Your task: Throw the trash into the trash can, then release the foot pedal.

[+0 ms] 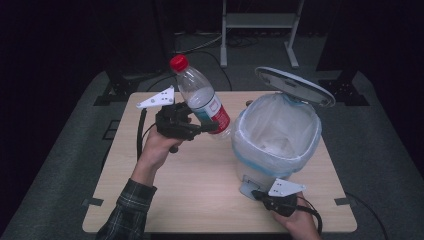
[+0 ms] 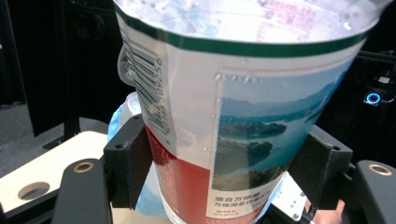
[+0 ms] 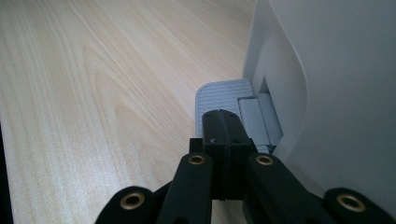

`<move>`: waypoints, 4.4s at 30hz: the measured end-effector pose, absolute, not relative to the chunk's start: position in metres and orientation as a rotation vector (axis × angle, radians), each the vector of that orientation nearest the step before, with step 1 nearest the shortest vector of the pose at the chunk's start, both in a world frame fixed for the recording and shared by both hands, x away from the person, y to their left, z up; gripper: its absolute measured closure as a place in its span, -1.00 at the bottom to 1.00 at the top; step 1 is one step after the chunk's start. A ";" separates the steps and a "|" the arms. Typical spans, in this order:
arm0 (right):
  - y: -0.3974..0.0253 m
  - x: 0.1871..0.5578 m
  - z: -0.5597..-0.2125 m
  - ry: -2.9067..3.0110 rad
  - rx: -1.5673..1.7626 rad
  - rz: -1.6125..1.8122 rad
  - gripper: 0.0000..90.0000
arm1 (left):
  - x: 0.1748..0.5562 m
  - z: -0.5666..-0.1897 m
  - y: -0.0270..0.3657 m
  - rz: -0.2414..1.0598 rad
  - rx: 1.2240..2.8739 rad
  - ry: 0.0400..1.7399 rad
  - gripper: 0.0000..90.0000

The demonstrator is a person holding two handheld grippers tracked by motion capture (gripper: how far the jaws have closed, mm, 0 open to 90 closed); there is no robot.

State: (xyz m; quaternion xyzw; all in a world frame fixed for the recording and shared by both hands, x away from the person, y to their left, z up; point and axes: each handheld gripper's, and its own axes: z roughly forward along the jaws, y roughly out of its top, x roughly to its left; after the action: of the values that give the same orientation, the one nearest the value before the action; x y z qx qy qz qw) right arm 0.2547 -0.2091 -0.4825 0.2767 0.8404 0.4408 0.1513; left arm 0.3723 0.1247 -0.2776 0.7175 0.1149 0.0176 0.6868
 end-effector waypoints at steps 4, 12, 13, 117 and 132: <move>-0.209 0.255 -0.483 2.413 0.796 1.266 0.99 | 0.373 -0.273 0.119 0.035 1.597 0.243 -0.38; -0.209 0.255 -0.483 2.413 0.796 1.266 1.00 | 0.374 -0.263 0.108 0.029 1.593 0.216 -0.38; -0.209 0.255 -0.483 2.413 0.795 1.266 1.00 | 0.374 -0.262 0.107 0.028 1.593 0.216 -0.38; -0.211 0.254 -0.482 2.413 0.809 1.268 0.99 | 0.383 -0.283 0.077 0.063 1.647 0.220 -0.61; -0.211 0.254 -0.482 2.412 0.817 1.271 0.99 | 0.367 -0.299 0.114 0.146 1.718 0.291 -0.82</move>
State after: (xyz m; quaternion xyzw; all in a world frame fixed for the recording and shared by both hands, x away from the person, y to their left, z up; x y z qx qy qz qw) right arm 0.2542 -0.2110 -0.4824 0.2838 0.8383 0.4417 0.1471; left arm 0.3675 0.1140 -0.2993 0.7536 0.1276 0.0640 0.6417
